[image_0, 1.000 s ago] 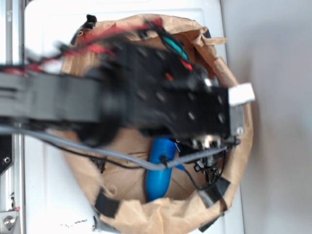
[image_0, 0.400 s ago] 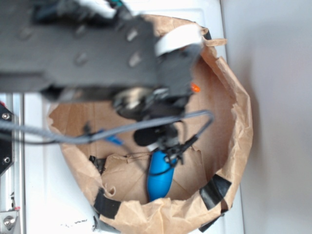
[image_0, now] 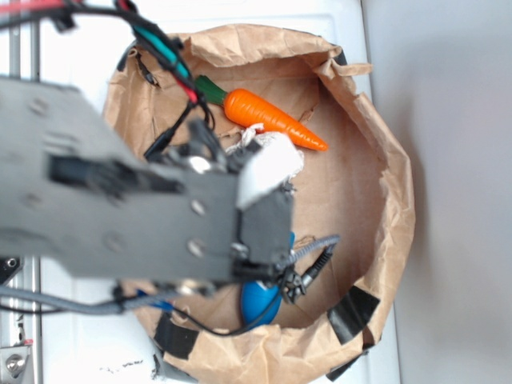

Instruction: Grab the blue bottle.

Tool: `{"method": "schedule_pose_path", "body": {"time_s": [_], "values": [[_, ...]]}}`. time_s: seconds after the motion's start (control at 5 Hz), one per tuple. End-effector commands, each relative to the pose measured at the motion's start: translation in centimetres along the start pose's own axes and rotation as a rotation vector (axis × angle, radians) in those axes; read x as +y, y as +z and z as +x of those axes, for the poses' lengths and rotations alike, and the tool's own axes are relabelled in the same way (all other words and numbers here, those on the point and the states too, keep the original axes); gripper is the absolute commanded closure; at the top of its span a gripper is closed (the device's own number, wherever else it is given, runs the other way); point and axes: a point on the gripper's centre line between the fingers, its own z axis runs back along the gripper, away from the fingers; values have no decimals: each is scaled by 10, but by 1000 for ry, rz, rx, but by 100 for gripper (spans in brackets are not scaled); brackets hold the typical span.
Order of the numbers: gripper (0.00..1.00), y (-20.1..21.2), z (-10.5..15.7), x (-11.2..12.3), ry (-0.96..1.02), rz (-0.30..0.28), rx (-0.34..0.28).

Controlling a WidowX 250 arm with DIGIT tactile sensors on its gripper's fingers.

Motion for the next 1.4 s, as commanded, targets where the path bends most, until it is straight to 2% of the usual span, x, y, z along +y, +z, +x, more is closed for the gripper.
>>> {"method": "schedule_pose_path", "body": {"time_s": [0.0,0.4,0.6,0.8,1.0,1.2], "values": [[0,-23,12,-26,88,38,-33],[0,-58,2,-28,173,113,-26],[100,-71,-7,-20,230,156,-23],[100,-65,-6,-19,239,142,-17],[100,-52,-1,-18,239,102,-2],[100,-31,16,-15,226,26,22]]}}
